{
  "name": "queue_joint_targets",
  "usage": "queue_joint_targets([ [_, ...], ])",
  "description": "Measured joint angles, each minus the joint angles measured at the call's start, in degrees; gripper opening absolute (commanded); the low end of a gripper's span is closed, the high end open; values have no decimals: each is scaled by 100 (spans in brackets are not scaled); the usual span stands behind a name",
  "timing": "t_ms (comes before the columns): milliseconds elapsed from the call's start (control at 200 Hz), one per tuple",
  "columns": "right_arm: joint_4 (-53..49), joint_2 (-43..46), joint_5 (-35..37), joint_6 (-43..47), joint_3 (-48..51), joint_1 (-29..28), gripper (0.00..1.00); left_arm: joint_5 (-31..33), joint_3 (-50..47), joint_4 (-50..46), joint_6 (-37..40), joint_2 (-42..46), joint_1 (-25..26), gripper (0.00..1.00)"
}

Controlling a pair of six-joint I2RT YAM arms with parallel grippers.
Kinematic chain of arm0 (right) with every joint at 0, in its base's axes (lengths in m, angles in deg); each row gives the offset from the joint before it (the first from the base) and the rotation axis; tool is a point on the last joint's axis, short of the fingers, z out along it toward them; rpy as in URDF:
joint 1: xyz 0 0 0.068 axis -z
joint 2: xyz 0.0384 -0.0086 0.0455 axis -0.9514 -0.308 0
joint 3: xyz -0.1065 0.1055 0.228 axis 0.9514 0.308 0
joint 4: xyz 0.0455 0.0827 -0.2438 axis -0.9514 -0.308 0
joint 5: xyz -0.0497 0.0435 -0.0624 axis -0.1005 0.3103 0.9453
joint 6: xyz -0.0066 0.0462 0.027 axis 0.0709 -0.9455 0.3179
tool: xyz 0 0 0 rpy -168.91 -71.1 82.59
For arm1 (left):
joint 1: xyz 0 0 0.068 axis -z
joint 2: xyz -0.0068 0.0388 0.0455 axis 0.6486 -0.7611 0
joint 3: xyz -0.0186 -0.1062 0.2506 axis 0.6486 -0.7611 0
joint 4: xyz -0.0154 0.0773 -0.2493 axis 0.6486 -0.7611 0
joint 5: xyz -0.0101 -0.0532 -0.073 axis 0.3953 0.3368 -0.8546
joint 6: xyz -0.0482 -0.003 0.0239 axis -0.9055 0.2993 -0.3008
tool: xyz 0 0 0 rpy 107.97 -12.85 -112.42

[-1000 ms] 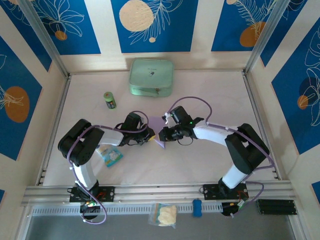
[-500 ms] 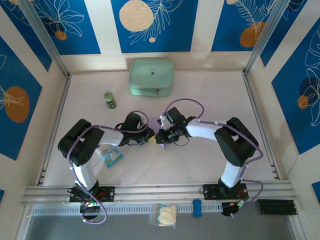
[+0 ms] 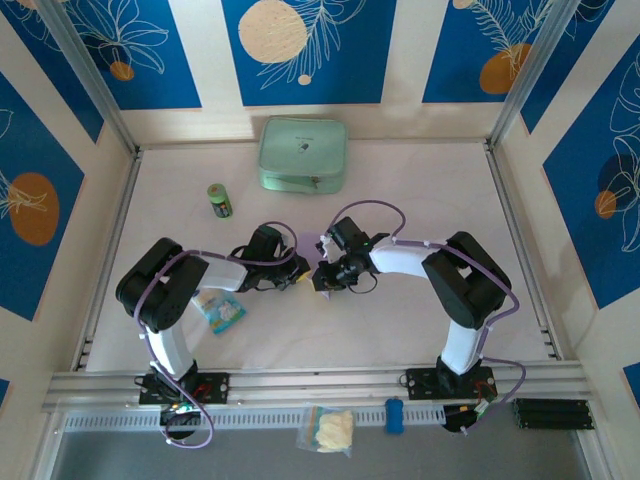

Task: Fold a paper plane with a square sheet of paper (pick it up from the middle)
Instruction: Third fold the triangle at the center of the table.

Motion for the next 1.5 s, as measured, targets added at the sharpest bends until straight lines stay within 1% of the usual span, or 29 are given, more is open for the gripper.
queue_joint_targets([
  [155,-13,-109,-2,2,-15,0,14,-20,31,-39,0,0,0,10],
  [530,-72,-160,-2,0,-48,44,13,-120,142,-188,107,2,-63,15],
  [685,-109,-190,-22,0,-50,94,11,-92,142,-522,313,363,-155,16],
  [835,-170,-223,-46,0,-92,114,10,-55,133,-658,551,686,-157,13],
  [965,-219,-238,-59,0,-120,118,9,-55,94,-658,612,610,-70,11],
  [1216,-302,-280,-70,0,-186,125,9,-155,114,-570,610,118,66,11],
  [1501,-363,-313,-96,4,-234,125,8,-155,323,-695,782,31,76,10],
])
